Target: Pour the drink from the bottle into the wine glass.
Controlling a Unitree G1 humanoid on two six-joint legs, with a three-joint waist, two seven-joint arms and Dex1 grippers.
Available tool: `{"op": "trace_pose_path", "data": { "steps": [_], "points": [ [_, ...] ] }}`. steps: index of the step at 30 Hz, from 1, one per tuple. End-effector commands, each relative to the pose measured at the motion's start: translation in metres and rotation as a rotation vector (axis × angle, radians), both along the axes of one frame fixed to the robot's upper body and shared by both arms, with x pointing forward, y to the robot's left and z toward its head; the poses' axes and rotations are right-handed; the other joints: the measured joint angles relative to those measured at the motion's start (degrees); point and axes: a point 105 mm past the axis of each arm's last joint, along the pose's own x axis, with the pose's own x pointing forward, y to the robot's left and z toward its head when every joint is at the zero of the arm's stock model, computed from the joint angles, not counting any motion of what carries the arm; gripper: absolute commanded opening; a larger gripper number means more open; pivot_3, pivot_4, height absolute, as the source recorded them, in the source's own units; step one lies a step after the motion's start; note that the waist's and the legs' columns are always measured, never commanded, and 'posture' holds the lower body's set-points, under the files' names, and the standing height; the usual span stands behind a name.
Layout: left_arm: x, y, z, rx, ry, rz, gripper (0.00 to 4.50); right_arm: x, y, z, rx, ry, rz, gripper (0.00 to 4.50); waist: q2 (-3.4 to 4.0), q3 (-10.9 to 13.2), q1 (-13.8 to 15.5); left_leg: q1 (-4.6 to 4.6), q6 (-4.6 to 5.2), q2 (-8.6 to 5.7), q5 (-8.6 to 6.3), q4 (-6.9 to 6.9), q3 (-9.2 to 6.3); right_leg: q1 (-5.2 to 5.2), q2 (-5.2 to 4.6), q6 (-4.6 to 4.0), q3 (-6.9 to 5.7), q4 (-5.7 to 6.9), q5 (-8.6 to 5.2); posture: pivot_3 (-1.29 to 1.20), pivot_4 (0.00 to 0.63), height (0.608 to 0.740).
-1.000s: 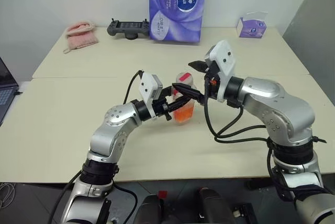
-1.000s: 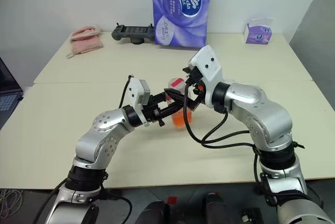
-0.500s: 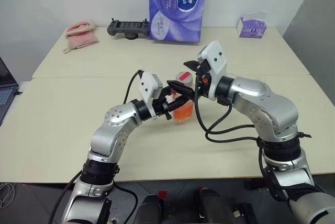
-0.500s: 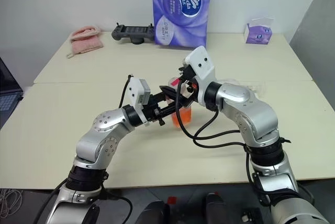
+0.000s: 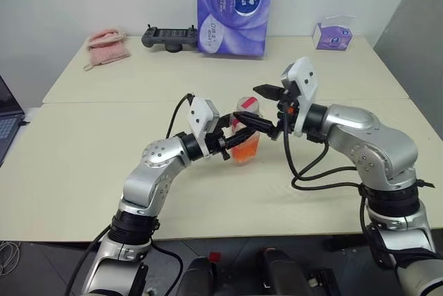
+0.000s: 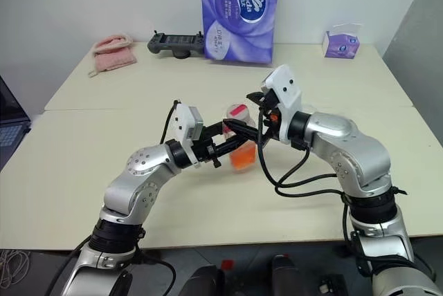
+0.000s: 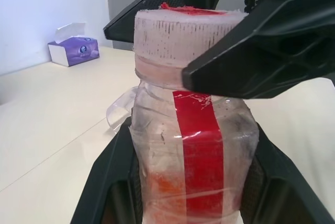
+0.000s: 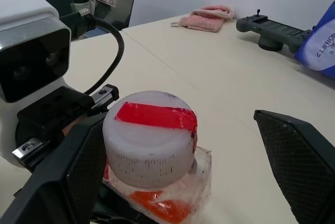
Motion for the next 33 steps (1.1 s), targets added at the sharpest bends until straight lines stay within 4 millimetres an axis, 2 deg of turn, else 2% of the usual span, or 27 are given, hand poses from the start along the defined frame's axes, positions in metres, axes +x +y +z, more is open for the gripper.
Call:
{"op": "trace_pose_path", "data": {
  "steps": [1,4,8,12,18,20,24,33],
  "points": [
    [-0.002,0.01,0.007,-0.007,-0.035,0.017,1.77,0.003,-0.029,0.028,0.064,-0.096,-0.108,4.5,0.0,0.0,0.0,0.0,0.0,-0.01,0.0,0.0,0.0,0.0,0.0,0.0,0.01,0.0,0.0,0.0,0.15,0.74],
    [-0.001,0.011,0.007,-0.004,-0.035,0.019,1.77,-0.003,-0.03,0.028,0.069,-0.091,-0.081,4.5,0.0,0.0,0.02,-0.01,0.0,-0.01,0.0,0.0,0.0,0.0,0.0,0.0,0.0,-0.02,0.0,0.0,0.15,0.74],
    [0.0,0.013,0.007,0.002,-0.036,0.023,1.77,-0.026,-0.017,0.031,0.089,-0.076,0.017,4.5,0.0,0.0,0.0,-0.02,0.0,-0.01,0.0,-0.01,0.01,0.0,0.0,0.0,0.01,-0.02,0.0,0.0,0.15,0.74],
    [0.002,0.014,0.009,0.001,-0.045,0.031,1.77,-0.023,-0.008,0.024,0.093,-0.075,-0.094,4.5,0.0,0.0,-0.02,0.01,0.0,0.04,0.0,-0.01,-0.01,0.0,0.05,0.0,0.0,0.01,0.0,0.0,0.15,0.74],
    [0.003,0.013,0.01,-0.003,-0.047,0.032,1.77,-0.033,0.002,0.013,0.114,-0.05,-0.139,4.5,-0.01,-0.01,0.02,-0.03,0.0,0.01,0.0,0.0,-0.01,0.0,0.0,0.01,0.02,-0.02,-0.01,0.0,0.15,0.74],
    [0.004,0.012,0.01,-0.004,-0.047,0.026,1.77,-0.032,0.004,0.008,0.136,-0.039,-0.207,4.5,-0.01,-0.01,0.02,-0.03,0.0,0.01,0.0,0.01,0.02,0.0,-0.04,0.01,0.06,-0.04,0.0,0.0,0.15,0.74],
    [0.005,0.009,0.01,-0.007,-0.047,0.016,1.77,-0.03,0.007,0.006,0.186,-0.015,-0.301,4.5,-0.01,-0.01,0.0,-0.01,0.0,0.02,0.01,0.0,-0.02,-0.02,0.02,0.01,0.01,0.02,-0.01,0.0,0.15,0.74],
    [0.005,0.005,0.011,-0.012,-0.048,0.0,1.77,-0.024,0.01,0.002,0.18,0.007,-0.36,4.5,-0.01,-0.01,-0.04,-0.01,0.0,0.02,0.01,-0.02,-0.02,-0.02,0.03,0.0,0.02,-0.01,-0.01,0.0,0.15,0.74]
  ]
}}
